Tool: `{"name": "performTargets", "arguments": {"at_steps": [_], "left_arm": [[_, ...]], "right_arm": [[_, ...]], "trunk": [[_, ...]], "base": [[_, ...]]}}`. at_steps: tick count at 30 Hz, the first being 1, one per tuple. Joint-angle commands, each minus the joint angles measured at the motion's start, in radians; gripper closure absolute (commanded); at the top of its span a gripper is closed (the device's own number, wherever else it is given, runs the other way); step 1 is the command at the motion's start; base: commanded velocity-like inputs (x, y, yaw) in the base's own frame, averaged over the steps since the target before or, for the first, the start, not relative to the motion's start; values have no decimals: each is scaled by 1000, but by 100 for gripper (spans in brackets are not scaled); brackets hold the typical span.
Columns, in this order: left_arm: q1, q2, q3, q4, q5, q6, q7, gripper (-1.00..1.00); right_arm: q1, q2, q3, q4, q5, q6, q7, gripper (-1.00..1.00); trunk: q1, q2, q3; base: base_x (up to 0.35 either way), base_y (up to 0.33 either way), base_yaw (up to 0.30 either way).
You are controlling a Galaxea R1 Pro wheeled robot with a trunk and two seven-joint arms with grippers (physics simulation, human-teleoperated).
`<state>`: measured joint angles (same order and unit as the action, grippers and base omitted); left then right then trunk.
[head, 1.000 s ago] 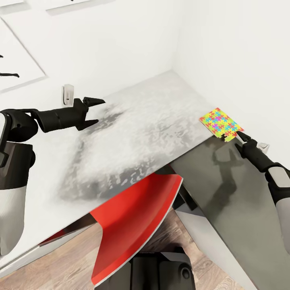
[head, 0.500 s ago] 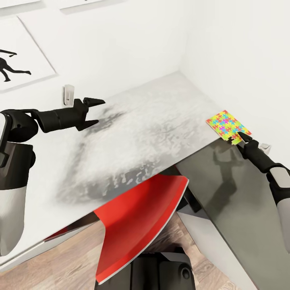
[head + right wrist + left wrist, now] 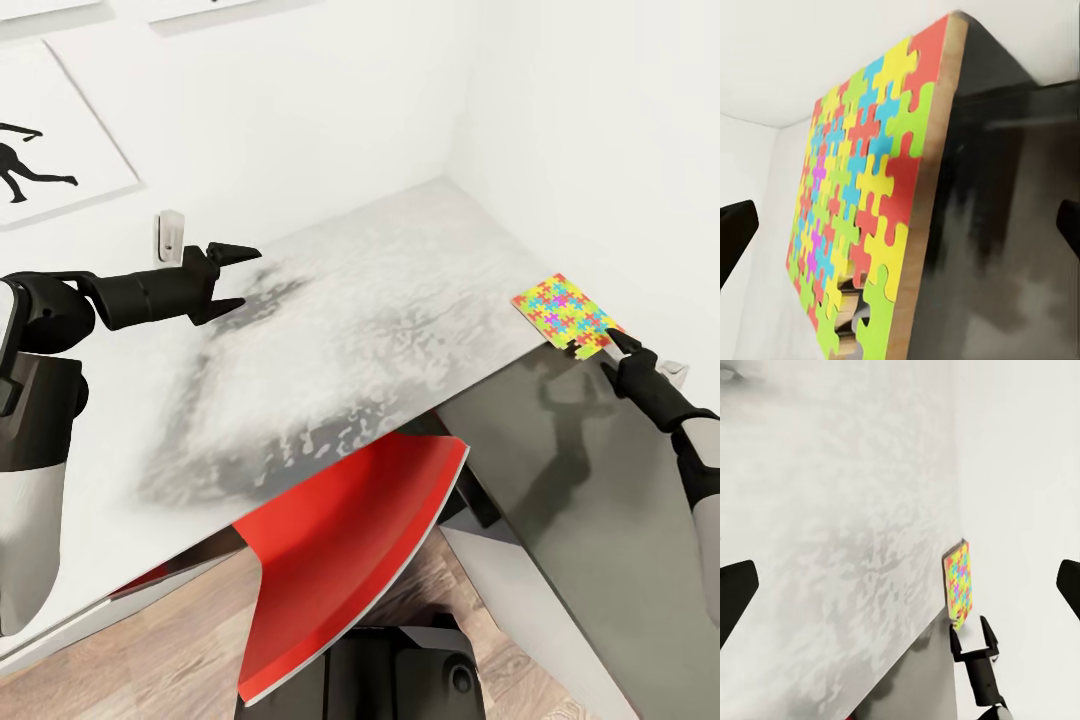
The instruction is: Put all the toys in the child's room - the three board games (two on the bed and one on the table), the two jigsaw puzzles on the table, and the tennis ball on the table - inside the toy box on the table in the child's room.
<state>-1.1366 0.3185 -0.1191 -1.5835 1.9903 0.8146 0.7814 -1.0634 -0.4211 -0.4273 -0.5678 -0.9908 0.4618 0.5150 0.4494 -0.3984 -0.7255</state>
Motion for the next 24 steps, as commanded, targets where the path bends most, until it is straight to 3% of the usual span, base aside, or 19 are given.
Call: {"name": "performTargets", "arguments": {"at_steps": [1,12,24], "left_arm": [[-1,1,-1,-1,10,-2,10,-100],[0,1,-1,-1,10,-2,10,-100],[0,1,-1,-1,9,-1,10,-100]], "right_arm": [[-1,0,-6,0,-6,9,-1,-100],[-1,-1,-16,-1,-5,9,-6,-100],[-1,-1,-19,-1,-5,9,-7,-100]], "trunk": [[1,-2,-1],[1,-2,-1],[1,-2,-1]], "base": [[0,0,3],[0,0,16],[0,0,148]]}}
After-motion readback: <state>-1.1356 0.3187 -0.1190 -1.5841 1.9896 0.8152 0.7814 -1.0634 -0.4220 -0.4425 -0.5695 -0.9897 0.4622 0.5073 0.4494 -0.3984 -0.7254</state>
